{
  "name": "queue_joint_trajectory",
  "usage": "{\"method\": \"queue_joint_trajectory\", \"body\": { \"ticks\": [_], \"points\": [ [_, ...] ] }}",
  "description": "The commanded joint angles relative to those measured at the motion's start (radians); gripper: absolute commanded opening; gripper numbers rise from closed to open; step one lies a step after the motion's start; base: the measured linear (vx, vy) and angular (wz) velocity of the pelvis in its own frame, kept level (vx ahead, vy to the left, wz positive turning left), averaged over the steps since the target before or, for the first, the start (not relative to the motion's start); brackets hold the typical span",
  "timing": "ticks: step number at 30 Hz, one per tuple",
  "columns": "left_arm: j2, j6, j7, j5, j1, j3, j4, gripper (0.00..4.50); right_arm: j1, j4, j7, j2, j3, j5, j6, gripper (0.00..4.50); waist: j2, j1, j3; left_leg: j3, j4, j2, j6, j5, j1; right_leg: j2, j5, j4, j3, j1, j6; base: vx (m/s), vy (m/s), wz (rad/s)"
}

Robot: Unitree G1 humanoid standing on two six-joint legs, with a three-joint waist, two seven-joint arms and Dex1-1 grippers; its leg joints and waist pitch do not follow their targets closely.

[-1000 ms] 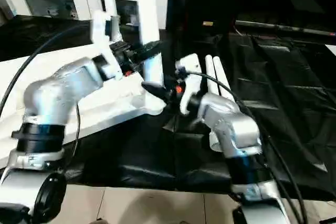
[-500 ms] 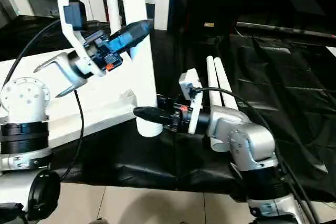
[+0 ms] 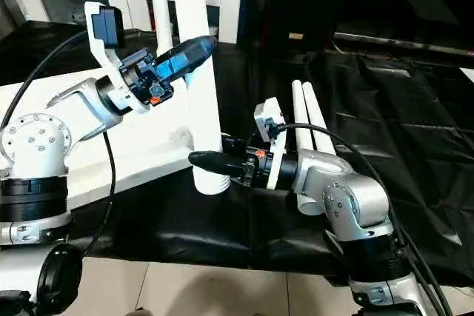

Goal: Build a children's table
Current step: Insert table leg to table base

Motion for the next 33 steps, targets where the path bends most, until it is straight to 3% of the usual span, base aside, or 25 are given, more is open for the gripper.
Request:
{"method": "queue_joint_trajectory", "body": {
  "ticks": [1,6,7,8,10,17,18,20,22,32,33],
  "points": [
    [0.003,0.008,0.008,0.007,0.003,-0.025,-0.014,1.82,-0.013,-0.018,0.000,-0.007,0.000,-0.006,-0.014,1.93,-0.005,0.003,-0.077,0.001,-0.061,0.017,0.028,0.006,-0.009,-0.063,-0.103,-0.065,0.059,0.076,-0.152,0.000,0.000,0.00],
    [0.009,-0.011,0.009,0.023,-0.004,-0.036,-0.011,1.82,-0.022,-0.011,-0.019,-0.007,0.008,-0.040,-0.049,1.93,-0.006,0.003,-0.078,0.001,-0.060,0.016,0.028,0.010,-0.010,-0.063,-0.096,-0.063,0.060,0.076,-0.151,0.000,0.000,0.00],
    [0.014,-0.026,0.005,0.040,-0.006,-0.048,-0.012,1.82,-0.028,-0.005,-0.029,-0.005,0.009,-0.047,-0.048,2.28,-0.002,0.003,-0.078,0.001,-0.060,0.016,0.027,0.012,-0.009,-0.063,-0.097,-0.064,0.060,0.075,-0.150,0.000,0.000,0.00],
    [0.014,-0.033,0.007,0.052,-0.008,-0.055,-0.013,1.82,-0.034,0.000,-0.040,-0.001,0.004,-0.044,-0.039,2.28,-0.009,0.002,-0.078,0.001,-0.060,0.017,0.027,0.009,-0.009,-0.063,-0.101,-0.065,0.060,0.076,-0.147,0.000,0.000,0.00],
    [0.015,-0.040,0.008,0.068,-0.010,-0.069,-0.019,1.82,-0.046,0.003,-0.057,0.005,-0.005,-0.035,-0.016,2.63,-0.006,0.002,-0.078,0.000,-0.061,0.017,0.024,0.010,-0.010,-0.063,-0.106,-0.064,0.060,0.076,-0.144,0.000,0.000,0.00],
    [0.024,-0.062,-0.001,0.095,-0.010,-0.107,-0.031,1.80,-0.082,0.012,-0.091,-0.023,0.025,-0.083,0.017,3.17,-0.004,0.000,-0.079,0.001,-0.060,0.016,0.015,0.022,-0.009,-0.062,-0.075,-0.061,0.061,0.076,-0.147,0.000,0.000,0.00],
    [0.024,-0.073,0.003,0.106,-0.012,-0.113,-0.026,1.80,-0.086,0.016,-0.094,-0.027,0.025,-0.087,0.024,3.21,-0.007,0.000,-0.079,0.001,-0.060,0.016,0.017,0.024,-0.009,-0.061,-0.070,-0.060,0.061,0.077,-0.148,0.000,0.000,0.00],
    [0.024,-0.081,0.008,0.116,-0.012,-0.115,-0.024,1.80,-0.090,0.014,-0.099,-0.030,0.023,-0.083,0.040,3.23,-0.002,0.001,-0.079,0.001,-0.060,0.016,0.016,0.018,-0.008,-0.063,-0.073,-0.060,0.061,0.077,-0.151,0.000,0.000,0.00],
    [0.025,-0.085,0.006,0.121,-0.014,-0.116,-0.022,1.80,-0.094,0.014,-0.102,-0.032,0.023,-0.076,0.050,3.23,-0.008,0.000,-0.079,0.001,-0.061,0.016,0.018,0.015,-0.009,-0.061,-0.077,-0.061,0.061,0.078,-0.150,0.000,0.000,0.00],
    [0.026,-0.107,-0.007,0.130,-0.015,-0.123,-0.022,1.79,-0.091,0.009,-0.135,-0.001,0.021,-0.043,0.136,3.23,-0.004,0.001,-0.080,0.000,-0.061,0.018,0.015,0.019,-0.007,-0.063,-0.062,-0.058,0.061,0.076,-0.163,0.000,0.000,0.00],
    [0.026,-0.106,-0.010,0.129,-0.013,-0.124,-0.025,1.79,-0.090,0.012,-0.139,0.002,0.023,-0.042,0.142,3.23,-0.007,0.001,-0.079,0.001,-0.061,0.017,0.014,0.015,-0.008,-0.063,-0.065,-0.059,0.061,0.077,-0.161,0.000,0.000,0.00]
  ]
}}
